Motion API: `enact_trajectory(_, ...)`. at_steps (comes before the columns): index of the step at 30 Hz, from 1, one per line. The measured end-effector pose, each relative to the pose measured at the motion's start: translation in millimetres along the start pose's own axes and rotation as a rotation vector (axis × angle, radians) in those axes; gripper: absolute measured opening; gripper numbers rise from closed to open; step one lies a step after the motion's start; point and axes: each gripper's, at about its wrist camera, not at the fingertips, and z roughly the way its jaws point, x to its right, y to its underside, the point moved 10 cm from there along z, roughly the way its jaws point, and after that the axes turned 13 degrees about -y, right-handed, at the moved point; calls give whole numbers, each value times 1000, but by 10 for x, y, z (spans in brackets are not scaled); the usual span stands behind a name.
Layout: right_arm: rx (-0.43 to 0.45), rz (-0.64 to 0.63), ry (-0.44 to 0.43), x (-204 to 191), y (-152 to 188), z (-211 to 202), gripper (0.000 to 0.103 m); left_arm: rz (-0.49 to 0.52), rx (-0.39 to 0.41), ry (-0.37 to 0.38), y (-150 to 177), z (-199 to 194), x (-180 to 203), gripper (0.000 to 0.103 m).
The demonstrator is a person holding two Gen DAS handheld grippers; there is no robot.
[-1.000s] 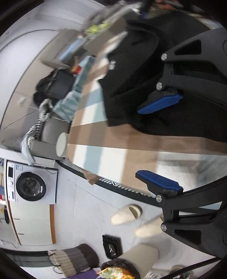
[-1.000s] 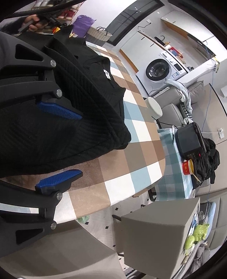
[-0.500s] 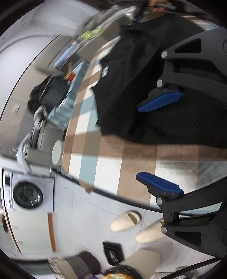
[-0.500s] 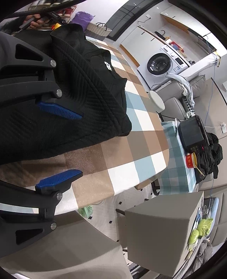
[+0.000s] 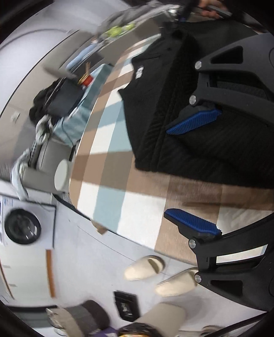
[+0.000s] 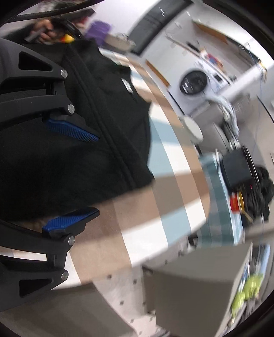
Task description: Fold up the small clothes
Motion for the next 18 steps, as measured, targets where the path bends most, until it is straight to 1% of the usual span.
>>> enact_trajectory(1,12,6,20,53,-24,-22,66,-15,-6,5,2,10,-32,70)
enact_trajectory(2,14,16,16,79,-35,-33,66,-18,-4,15,0,9,-44,70)
enact_trajectory(4,9,24,-25,75,-34,-49,66,-10,13,31,-5,-26,-31,70)
enact_trajectory(7,7,-12,-57,13,-26,-71,66,23,35,55,2,-93,62,70)
enact_trajectory(9,14,-46,-101,-96,-27,-72,66,57,53,57,8,-120,157,70)
enact_trajectory(11,32,-79,-115,-180,-46,-72,65,79,68,55,11,-145,217,66)
enact_trajectory(13,58,-114,-112,-248,-76,-83,55,91,81,46,14,-167,245,56)
enact_trajectory(14,71,-129,-110,-280,-97,-90,52,90,84,45,20,-181,246,53)
enact_trajectory(15,76,-140,-109,-299,-108,-93,45,88,87,49,25,-199,247,44)
enact_trajectory(16,78,-153,-104,-314,-117,-90,35,84,94,49,25,-209,245,33)
enact_trajectory(17,78,-175,-87,-322,-122,-80,28,85,96,45,24,-212,242,27)
enact_trajectory(18,80,-189,-66,-314,-122,-87,14,83,102,34,28,-221,224,18)
